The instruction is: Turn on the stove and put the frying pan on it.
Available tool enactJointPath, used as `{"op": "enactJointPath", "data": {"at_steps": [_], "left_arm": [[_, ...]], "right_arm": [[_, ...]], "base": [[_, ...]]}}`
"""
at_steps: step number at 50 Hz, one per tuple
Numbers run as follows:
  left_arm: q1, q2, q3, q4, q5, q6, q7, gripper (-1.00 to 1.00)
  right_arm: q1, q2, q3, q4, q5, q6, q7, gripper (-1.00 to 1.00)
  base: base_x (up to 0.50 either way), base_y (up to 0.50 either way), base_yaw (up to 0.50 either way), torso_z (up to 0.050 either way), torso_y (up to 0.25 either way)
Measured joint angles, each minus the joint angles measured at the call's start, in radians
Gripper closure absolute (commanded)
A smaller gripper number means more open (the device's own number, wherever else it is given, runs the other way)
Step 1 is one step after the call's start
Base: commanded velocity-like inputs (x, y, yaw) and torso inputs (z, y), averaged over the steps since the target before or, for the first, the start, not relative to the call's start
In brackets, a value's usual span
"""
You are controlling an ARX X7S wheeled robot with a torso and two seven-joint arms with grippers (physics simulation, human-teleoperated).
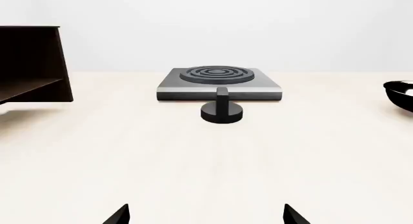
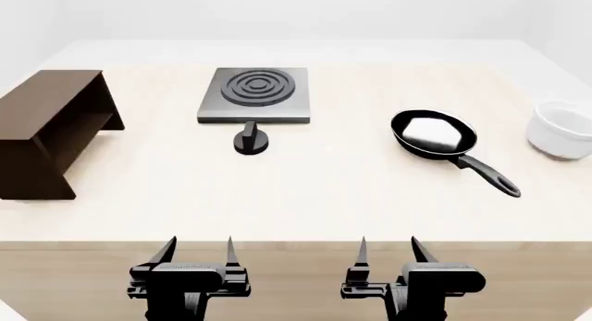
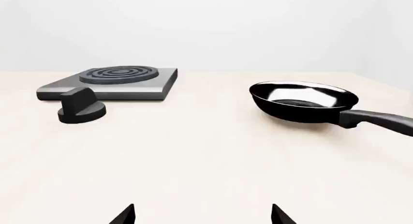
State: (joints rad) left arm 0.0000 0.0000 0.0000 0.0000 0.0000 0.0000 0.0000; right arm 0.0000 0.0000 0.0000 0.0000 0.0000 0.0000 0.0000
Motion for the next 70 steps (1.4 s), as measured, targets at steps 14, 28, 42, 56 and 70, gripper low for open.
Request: {"op": "enactJointPath", "data": {"at_steps": [14, 28, 42, 56, 70], "left_arm": [[-0.001, -0.028, 0.032, 0.005, -0.023, -0.016, -0.034, -1.00], [-0.018, -0.063, 0.047, 0.068, -0.025, -0.096, -0.097, -1.00], [-0.056, -0.119, 0.037, 0.287, -0.036, -0.279, -0.124, -1.00], [-0.064, -0.139, 0.023, 0.388, -0.069, -0.340, -0.135, -1.00], [-0.058, -0.149, 0.020, 0.404, -0.102, -0.347, -0.137, -1.00]], "right_arm": [[0.004, 0.030, -0.048, 0.016, 0.011, -0.001, 0.028, -1.00], [0.017, 0.059, -0.073, -0.026, 0.027, 0.069, 0.072, -1.00], [0.039, 0.105, -0.061, -0.326, 0.088, 0.333, 0.089, -1.00], [0.057, 0.129, -0.033, -0.469, 0.145, 0.427, 0.096, -1.00], [0.057, 0.142, -0.025, -0.500, 0.173, 0.434, 0.105, -1.00]], "base": [[0.00, 0.00, 0.00, 0.000, 0.000], [0.00, 0.00, 0.00, 0.000, 0.000], [0.00, 0.00, 0.00, 0.000, 0.000], [0.42, 0.00, 0.00, 0.000, 0.000], [0.50, 0.00, 0.00, 0.000, 0.000]]}}
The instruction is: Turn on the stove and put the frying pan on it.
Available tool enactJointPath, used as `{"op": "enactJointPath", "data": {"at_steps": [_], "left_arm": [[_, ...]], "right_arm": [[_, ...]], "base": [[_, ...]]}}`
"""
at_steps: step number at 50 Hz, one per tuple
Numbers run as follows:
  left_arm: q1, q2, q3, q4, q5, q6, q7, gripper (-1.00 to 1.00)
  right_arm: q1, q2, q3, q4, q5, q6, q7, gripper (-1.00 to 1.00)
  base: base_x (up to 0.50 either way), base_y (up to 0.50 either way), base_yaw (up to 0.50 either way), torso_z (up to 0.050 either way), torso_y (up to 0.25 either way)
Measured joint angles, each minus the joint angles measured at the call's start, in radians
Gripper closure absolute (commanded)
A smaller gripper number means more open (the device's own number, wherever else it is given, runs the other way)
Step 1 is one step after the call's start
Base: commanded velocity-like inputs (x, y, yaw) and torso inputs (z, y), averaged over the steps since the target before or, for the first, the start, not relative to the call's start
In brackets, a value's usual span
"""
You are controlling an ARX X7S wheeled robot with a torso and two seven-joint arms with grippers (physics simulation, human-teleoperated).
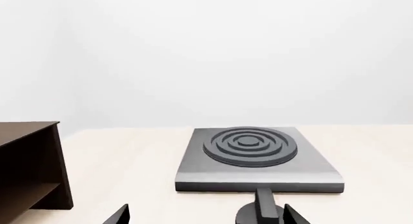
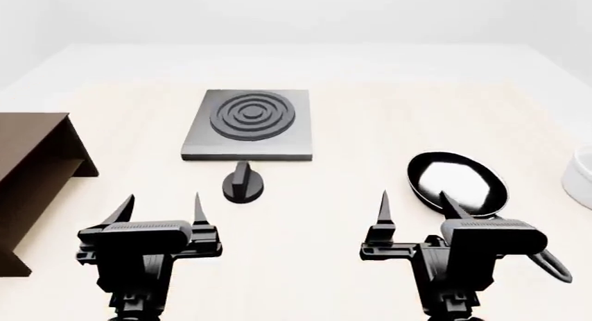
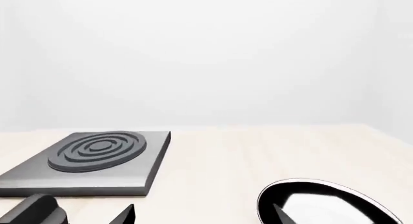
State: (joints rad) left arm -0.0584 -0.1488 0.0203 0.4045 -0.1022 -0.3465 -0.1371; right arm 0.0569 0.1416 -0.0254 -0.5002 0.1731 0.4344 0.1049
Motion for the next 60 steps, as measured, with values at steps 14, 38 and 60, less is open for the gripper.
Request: {"op": "enactJointPath", "data": {"at_steps": [14, 38, 60], "left_arm": [[0.002, -0.009, 0.008, -0.006, -0.015, 0.005, -0.006, -1.00], [-0.008, -0.028, 0.008, -0.049, -0.031, 0.017, -0.022, -1.00], [-0.037, -0.034, 0.014, -0.351, 0.005, 0.155, -0.048, -1.00]], "right_arm": [[-0.008, 0.014, -0.019, 0.002, -0.007, -0.030, 0.010, -1.00], [-0.012, 0.037, -0.052, 0.020, -0.005, -0.039, 0.017, -1.00], [-0.013, 0.051, -0.065, 0.038, 0.016, -0.032, 0.021, -1.00]], "base": [[0.50, 0.00, 0.00, 0.000, 0.000], [0.15, 0.00, 0.00, 0.000, 0.001], [0.00, 0.00, 0.00, 0.000, 0.000]]}}
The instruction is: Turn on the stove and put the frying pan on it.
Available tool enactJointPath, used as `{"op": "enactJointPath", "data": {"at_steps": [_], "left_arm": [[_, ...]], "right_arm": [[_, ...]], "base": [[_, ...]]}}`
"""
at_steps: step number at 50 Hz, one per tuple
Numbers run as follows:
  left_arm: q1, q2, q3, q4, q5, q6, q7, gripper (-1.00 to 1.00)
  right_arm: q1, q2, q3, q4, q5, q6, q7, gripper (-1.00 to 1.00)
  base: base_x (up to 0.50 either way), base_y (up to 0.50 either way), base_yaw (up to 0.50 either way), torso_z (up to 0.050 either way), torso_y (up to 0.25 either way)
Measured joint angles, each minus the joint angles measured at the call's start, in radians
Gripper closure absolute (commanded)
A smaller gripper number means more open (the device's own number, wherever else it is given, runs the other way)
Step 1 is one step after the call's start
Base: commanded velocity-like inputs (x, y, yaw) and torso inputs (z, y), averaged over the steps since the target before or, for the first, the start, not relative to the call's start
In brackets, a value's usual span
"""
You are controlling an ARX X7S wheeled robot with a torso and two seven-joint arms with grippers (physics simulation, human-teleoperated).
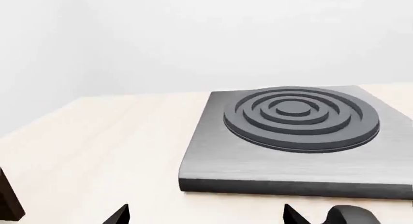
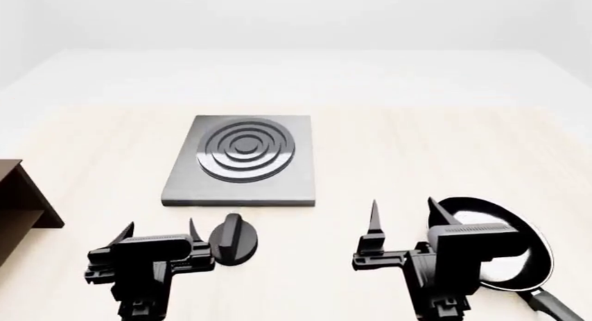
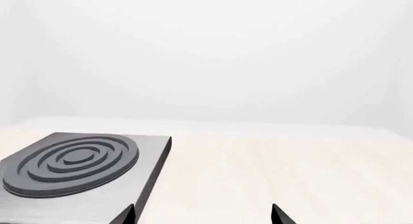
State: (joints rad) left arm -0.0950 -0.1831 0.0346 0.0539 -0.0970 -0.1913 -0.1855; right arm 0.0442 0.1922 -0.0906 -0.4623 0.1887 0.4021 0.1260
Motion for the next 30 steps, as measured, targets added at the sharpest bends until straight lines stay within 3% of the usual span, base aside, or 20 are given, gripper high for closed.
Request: {"op": "enactJointPath", "data": {"at_steps": [30], "left_arm": [[-0.050, 0.023, 0.094, -0.205, 0.040, 0.072, 0.007, -1.00]], "right_arm": [[0.001, 0.016, -0.014, 0.029, 0.010, -0.014, 0.012, -1.00]], "base": [[0.00, 0.00, 0.00, 0.000, 0.000]]}}
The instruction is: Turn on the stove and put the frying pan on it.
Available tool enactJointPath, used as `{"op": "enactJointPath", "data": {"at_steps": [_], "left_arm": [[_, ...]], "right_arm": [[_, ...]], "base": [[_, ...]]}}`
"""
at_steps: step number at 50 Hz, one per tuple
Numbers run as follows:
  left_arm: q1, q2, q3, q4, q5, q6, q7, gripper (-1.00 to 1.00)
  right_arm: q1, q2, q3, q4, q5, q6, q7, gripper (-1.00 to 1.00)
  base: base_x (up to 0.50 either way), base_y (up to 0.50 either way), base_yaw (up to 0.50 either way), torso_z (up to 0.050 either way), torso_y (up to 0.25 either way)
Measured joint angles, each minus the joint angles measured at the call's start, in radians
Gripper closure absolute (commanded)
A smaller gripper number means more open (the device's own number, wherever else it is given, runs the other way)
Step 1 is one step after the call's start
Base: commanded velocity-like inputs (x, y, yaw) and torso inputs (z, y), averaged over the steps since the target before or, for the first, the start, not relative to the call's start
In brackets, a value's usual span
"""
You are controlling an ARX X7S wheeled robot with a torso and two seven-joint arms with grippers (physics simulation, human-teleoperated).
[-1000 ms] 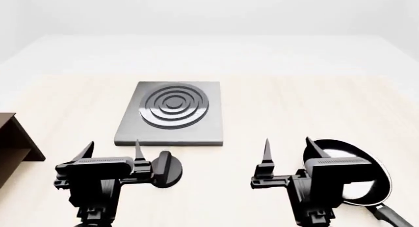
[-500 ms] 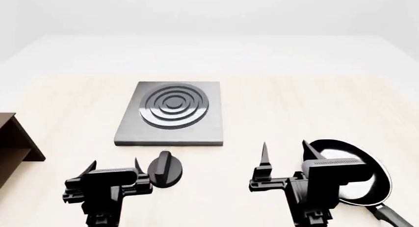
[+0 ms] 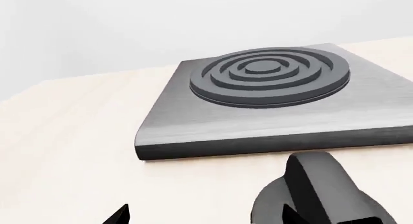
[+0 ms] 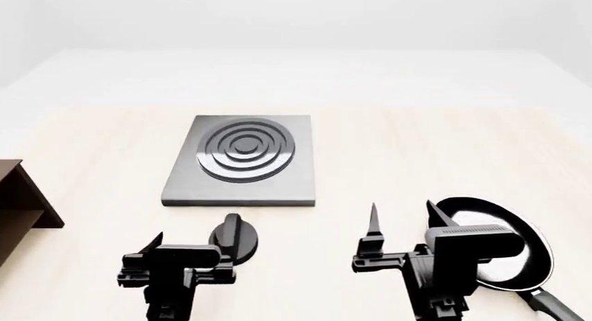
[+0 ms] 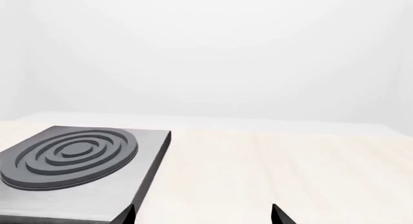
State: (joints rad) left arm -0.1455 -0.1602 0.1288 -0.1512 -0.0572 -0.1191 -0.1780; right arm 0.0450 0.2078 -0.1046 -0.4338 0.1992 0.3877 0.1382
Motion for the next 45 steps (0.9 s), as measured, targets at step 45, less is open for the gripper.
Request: {"op": "enactJointPath", "data": {"at_steps": [45], "left_arm": [[0.019, -0.052, -0.027, 0.615, -0.123, -0.407, 0.018, -1.00]], "right_arm": [[0.047, 0.057, 0.003, -0.070, 0.067, 0.139, 0.009, -1.00]], "base": [[0.00, 0.00, 0.00, 0.000, 0.000]]}}
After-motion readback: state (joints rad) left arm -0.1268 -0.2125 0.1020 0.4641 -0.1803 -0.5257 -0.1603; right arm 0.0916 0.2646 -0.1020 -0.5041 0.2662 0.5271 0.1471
